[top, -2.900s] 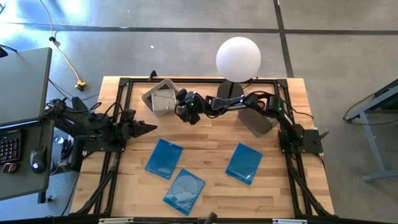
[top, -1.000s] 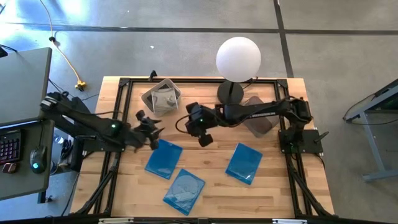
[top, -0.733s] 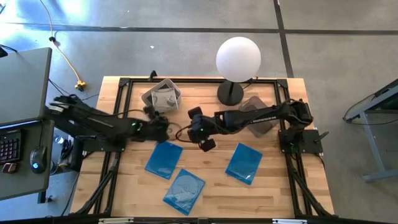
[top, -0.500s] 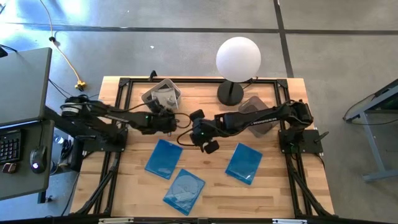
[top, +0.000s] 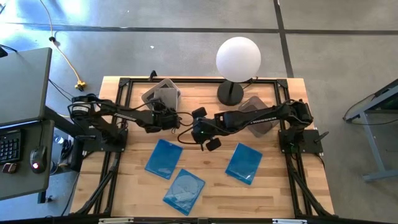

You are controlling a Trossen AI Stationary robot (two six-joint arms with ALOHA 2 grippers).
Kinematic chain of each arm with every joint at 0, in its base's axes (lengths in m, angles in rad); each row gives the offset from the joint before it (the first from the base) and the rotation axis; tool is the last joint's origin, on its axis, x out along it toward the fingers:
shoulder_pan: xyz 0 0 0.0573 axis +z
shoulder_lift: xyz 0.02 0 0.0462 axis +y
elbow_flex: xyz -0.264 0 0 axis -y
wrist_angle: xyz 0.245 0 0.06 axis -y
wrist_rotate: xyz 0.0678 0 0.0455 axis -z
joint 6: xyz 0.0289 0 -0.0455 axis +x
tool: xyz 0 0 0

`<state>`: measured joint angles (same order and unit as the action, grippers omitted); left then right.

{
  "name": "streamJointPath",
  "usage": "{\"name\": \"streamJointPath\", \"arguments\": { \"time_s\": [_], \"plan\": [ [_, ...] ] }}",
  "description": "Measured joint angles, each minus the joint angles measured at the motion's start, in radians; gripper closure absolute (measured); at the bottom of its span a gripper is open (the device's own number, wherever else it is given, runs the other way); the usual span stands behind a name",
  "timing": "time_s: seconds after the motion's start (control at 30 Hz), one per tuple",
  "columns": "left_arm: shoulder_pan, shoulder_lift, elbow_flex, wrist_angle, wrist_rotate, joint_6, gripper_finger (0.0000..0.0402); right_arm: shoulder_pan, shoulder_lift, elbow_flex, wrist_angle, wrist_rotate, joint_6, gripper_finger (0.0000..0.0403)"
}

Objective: Pick & place jewel cases by type
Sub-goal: Put the black CD case into the white bin

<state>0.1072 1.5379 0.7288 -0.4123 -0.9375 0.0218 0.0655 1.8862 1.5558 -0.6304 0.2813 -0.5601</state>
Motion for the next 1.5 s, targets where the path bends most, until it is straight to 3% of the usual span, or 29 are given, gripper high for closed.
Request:
{"name": "streamJointPath", "arguments": {
  "time_s": [0.27, 0.57, 0.8, 1.03, 1.23, 1.5],
  "plan": [
    [0.024, -0.005, 0.000, -0.149, -0.071, 0.001, 0.0234, 0.000, 0.000, 0.000, -0.023, -0.003, 0.002, 0.0280],
    [0.024, -0.013, 0.063, -0.220, -0.042, -0.027, 0.0234, 0.000, 0.000, 0.000, -0.024, -0.007, 0.003, 0.0280],
    [0.024, -0.013, 0.170, -0.476, -0.078, -0.030, 0.0234, 0.000, 0.001, 0.000, -0.028, -0.011, 0.003, 0.0279],
    [0.044, -0.013, 0.187, -0.726, -0.065, -0.060, 0.0234, 0.000, 0.001, 0.000, -0.048, -0.094, 0.011, 0.0279],
    [0.140, -0.013, 0.187, -0.865, -0.066, -0.147, 0.0234, 0.004, 0.001, 0.000, -0.056, -0.113, 0.011, 0.0279],
    [0.321, -0.013, 0.187, -0.876, -0.068, -0.151, 0.0234, 0.008, 0.001, 0.000, -0.062, -0.135, 0.010, 0.0279]
  ]
}}
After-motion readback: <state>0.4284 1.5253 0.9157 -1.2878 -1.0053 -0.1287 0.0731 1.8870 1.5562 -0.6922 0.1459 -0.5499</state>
